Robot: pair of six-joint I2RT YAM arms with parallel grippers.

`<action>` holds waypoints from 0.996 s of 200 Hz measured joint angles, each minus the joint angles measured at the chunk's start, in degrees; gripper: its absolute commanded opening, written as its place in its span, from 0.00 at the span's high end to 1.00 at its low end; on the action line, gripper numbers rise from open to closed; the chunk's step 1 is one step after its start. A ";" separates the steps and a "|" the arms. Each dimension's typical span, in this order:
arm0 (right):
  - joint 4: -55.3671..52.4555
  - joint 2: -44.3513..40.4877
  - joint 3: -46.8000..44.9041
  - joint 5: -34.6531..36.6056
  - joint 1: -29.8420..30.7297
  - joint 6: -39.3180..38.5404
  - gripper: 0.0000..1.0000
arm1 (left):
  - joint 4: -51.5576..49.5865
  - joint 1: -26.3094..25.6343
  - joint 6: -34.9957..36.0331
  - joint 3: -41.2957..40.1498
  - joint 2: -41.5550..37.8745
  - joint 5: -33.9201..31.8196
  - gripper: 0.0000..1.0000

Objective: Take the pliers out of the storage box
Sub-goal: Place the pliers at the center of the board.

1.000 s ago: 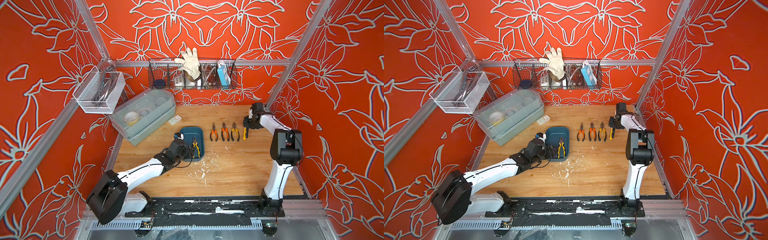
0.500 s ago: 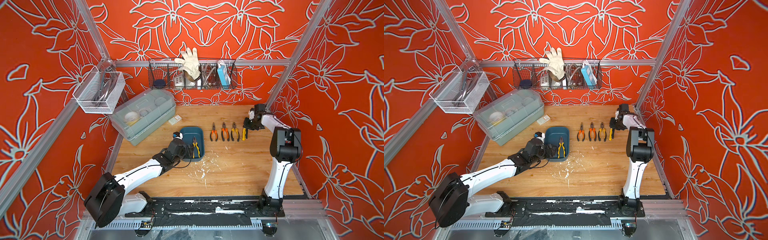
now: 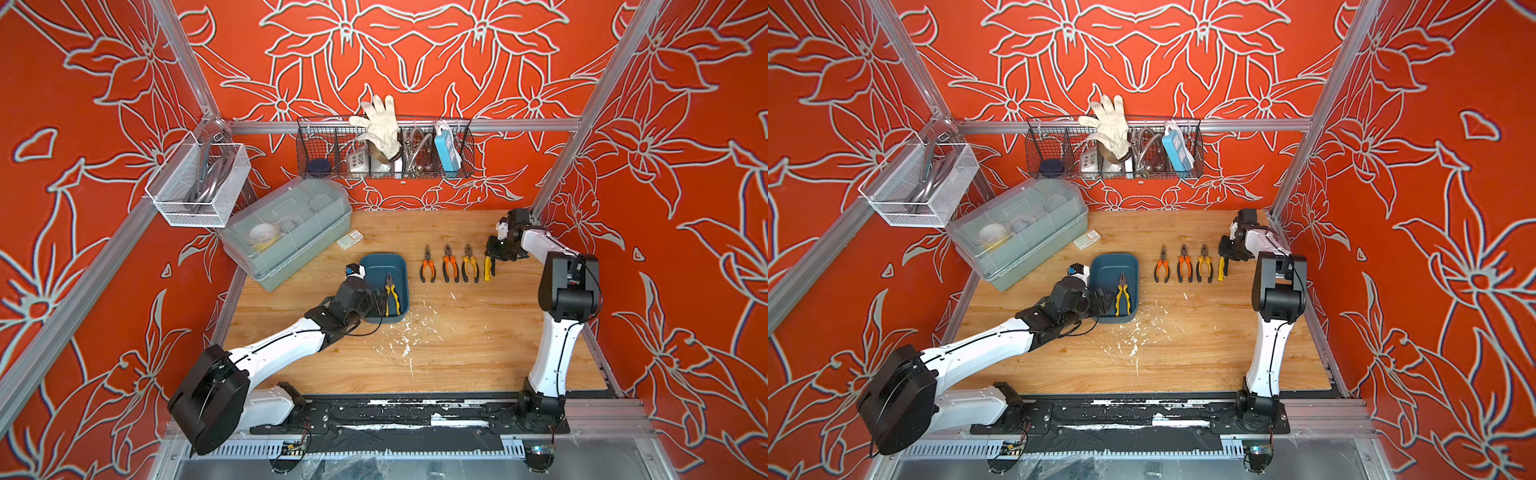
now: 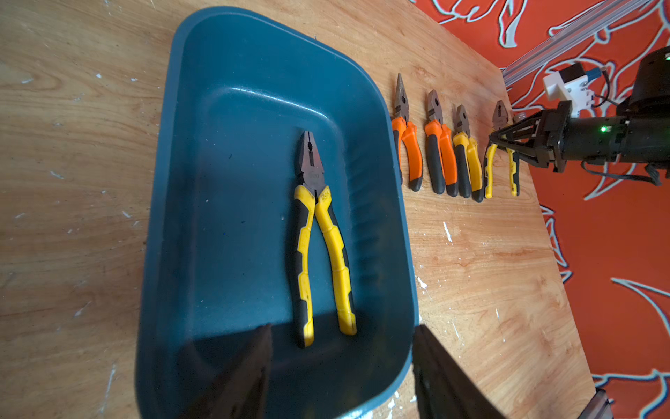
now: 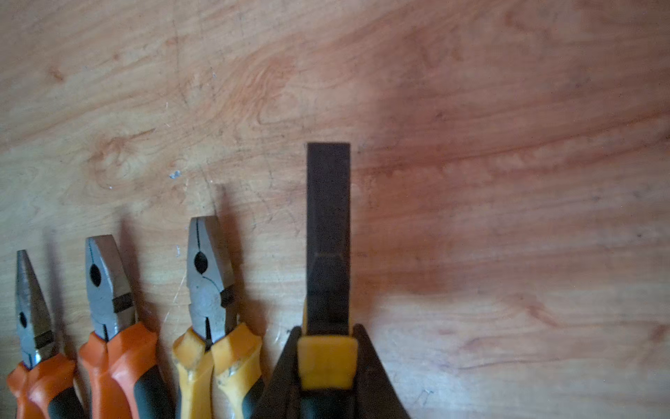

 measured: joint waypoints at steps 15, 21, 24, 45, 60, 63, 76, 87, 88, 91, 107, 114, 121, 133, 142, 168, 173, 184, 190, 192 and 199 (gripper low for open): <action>-1.14 1.49 1.66 -1.40 -0.35 -0.07 0.80 | 0.00 0.00 0.00 0.00 0.00 -0.02 0.38; -1.62 2.16 2.32 -1.95 -0.50 -0.09 0.80 | 0.00 0.00 0.02 0.00 0.00 -0.02 0.37; -1.81 2.43 2.60 -2.21 -0.57 -0.09 0.80 | 0.00 0.00 0.02 0.00 0.00 0.00 0.37; -2.80 3.19 3.54 -3.65 -1.01 -0.04 0.80 | 0.00 0.00 0.11 0.00 0.00 0.00 0.37; -2.99 3.43 3.74 -4.42 -1.27 -0.02 0.77 | 0.00 0.00 0.22 0.00 0.00 -0.02 0.38; -3.02 3.45 3.78 -4.55 -1.31 0.00 0.76 | 0.00 0.00 0.22 0.00 0.00 0.00 0.38; -3.19 3.91 3.98 -5.38 -1.40 0.07 0.69 | 0.00 0.00 0.22 0.00 0.00 -0.02 0.37; -3.26 4.59 3.98 -6.25 -1.27 0.55 0.61 | 0.00 0.00 0.22 0.00 0.00 -0.02 0.38; -3.21 4.59 3.98 -6.34 -1.29 0.35 0.60 | 0.00 0.00 0.22 0.00 0.00 -0.02 0.38; -3.04 4.59 4.02 -6.47 -1.27 0.48 0.59 | 0.00 0.00 0.22 0.00 0.00 -0.02 0.37; -2.78 4.59 4.02 -7.04 -1.09 1.01 0.57 | 0.00 0.00 0.22 0.00 0.00 -0.04 0.37; -2.71 4.57 4.02 -7.06 -0.96 1.11 0.57 | -0.02 0.00 0.24 0.00 0.00 -0.07 0.38; -2.69 4.55 3.98 -6.99 -0.94 1.29 0.57 | -0.02 0.00 0.24 0.00 0.00 -0.17 0.38; -2.64 4.52 3.93 -6.32 -0.92 1.46 0.57 | -0.04 0.00 0.31 0.00 -0.02 -0.39 0.38; -2.64 4.50 3.93 -6.03 -0.90 1.60 0.57 | -0.04 0.00 0.42 0.00 -0.09 -0.50 0.38; -2.71 4.09 3.72 -4.09 -0.70 2.16 0.50 | -0.04 0.00 0.44 0.00 -0.37 -0.72 0.37; -2.80 3.87 3.56 -3.39 -0.57 2.54 0.49 | -0.04 0.00 0.44 0.00 -0.37 -0.79 0.38; -3.23 3.50 3.39 -1.95 -0.46 2.69 0.44 | -0.04 0.00 0.44 0.00 -0.39 -0.85 0.37; -3.50 3.32 3.34 -1.14 -0.44 2.84 0.42 | -0.04 0.00 0.46 0.00 -0.39 -0.87 0.38; -3.65 3.30 3.34 -0.92 -0.44 3.08 0.42 | -0.04 0.00 0.44 0.00 -0.39 -0.87 0.37; -3.98 3.13 3.34 -0.02 -0.48 3.08 0.41 | -0.04 0.00 0.46 0.00 -0.39 -0.87 0.38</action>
